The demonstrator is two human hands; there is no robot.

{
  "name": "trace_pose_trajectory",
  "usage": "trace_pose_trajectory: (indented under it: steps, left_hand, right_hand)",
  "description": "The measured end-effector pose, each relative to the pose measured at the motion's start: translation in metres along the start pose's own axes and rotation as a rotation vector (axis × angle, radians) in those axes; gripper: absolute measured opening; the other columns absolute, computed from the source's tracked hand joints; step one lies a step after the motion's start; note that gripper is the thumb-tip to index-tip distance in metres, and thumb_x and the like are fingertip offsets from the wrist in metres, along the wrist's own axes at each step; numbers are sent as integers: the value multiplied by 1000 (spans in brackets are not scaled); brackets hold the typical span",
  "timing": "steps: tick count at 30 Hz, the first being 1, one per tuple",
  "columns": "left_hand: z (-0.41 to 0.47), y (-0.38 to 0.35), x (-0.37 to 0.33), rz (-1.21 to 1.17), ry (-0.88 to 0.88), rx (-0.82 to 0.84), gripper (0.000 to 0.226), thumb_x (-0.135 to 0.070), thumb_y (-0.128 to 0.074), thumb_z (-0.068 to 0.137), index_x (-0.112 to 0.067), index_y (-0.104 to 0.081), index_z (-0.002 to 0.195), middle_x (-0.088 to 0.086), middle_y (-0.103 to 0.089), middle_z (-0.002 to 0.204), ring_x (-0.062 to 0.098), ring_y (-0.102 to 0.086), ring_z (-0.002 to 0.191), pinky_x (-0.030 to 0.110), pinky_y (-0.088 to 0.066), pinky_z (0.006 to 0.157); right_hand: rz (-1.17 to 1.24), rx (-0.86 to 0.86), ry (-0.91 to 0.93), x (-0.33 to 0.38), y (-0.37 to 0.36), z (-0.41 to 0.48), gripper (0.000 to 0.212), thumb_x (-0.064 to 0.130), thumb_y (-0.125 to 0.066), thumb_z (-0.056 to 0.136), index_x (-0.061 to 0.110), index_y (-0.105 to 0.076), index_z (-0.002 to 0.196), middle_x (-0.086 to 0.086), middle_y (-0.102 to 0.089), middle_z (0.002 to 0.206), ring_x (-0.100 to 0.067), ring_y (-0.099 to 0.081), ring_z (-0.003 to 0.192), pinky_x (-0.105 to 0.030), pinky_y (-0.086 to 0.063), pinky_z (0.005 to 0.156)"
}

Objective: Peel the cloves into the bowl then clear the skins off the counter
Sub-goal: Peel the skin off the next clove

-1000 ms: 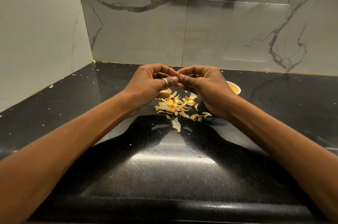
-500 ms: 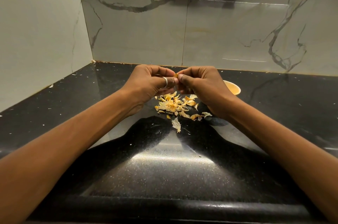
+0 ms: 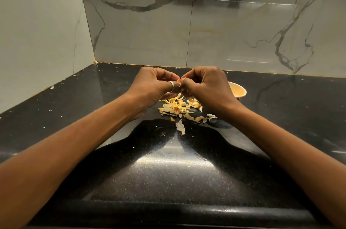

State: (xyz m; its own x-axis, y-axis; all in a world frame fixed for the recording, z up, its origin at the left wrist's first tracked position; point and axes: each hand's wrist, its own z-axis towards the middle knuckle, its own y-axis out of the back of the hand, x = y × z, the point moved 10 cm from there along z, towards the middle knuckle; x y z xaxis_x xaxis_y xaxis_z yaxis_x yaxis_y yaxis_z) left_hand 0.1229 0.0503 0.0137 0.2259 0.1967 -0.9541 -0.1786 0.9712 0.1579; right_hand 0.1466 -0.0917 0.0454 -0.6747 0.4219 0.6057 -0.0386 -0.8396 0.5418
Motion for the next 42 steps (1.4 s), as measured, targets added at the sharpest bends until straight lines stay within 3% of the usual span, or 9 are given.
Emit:
trace_pose_trajectory:
  steps: [5,12,21,26,34,39,42]
  left_hand:
    - [0,-2,0,-6,8,14,13,3,-73,83,-4,-72,95,15,-73,93,21,-75,85,31,-63,75]
    - [0,-1,1,5,26,34,13,5,-73,83,1,-73,96,18,-73,90,18,-74,79,26,-62,71]
    - [-1,-5,-2,-20,57,74,11,9,-71,83,-1,-74,87,12,-75,77,17,-74,71,21,-60,64]
    - [-1,-4,-1,-24,66,73,11,9,-71,83,0,-74,89,11,-76,76,18,-74,71,22,-60,64]
    - [-4,-6,-1,-80,86,78,14,12,-68,84,1,-74,90,11,-76,77,19,-75,72,24,-62,66]
    - [-4,-7,0,-125,104,102,16,11,-68,82,-1,-75,90,14,-76,83,22,-75,78,26,-62,69]
    - [-2,-8,3,-157,121,121,15,7,-71,82,-1,-75,93,18,-76,91,26,-75,87,27,-63,72]
  right_hand:
    - [-39,34,12,0,-3,1,11,10,-64,95,7,-75,95,-6,-74,76,-16,-72,68,-42,-62,72]
    - [-295,52,250,23,-6,-4,15,17,-65,93,8,-77,94,-5,-72,79,-16,-64,69,-37,-56,67]
    - [-472,91,395,35,-10,-8,22,19,-56,94,4,-71,90,-9,-66,74,-20,-54,61,-28,-37,61]
    - [-473,97,404,36,-12,-10,31,25,-49,95,4,-70,87,-9,-66,71,-21,-53,60,-33,-43,59]
    - [-339,71,301,29,-5,-7,21,18,-60,95,8,-75,85,-4,-69,67,-17,-63,59,-42,-55,61]
    - [-102,133,91,13,-1,-5,14,14,-64,96,8,-75,88,-4,-73,71,-9,-72,60,-36,-62,62]
    - [7,173,-19,3,-1,-4,14,11,-62,97,10,-72,88,-7,-74,75,-14,-74,64,-35,-64,67]
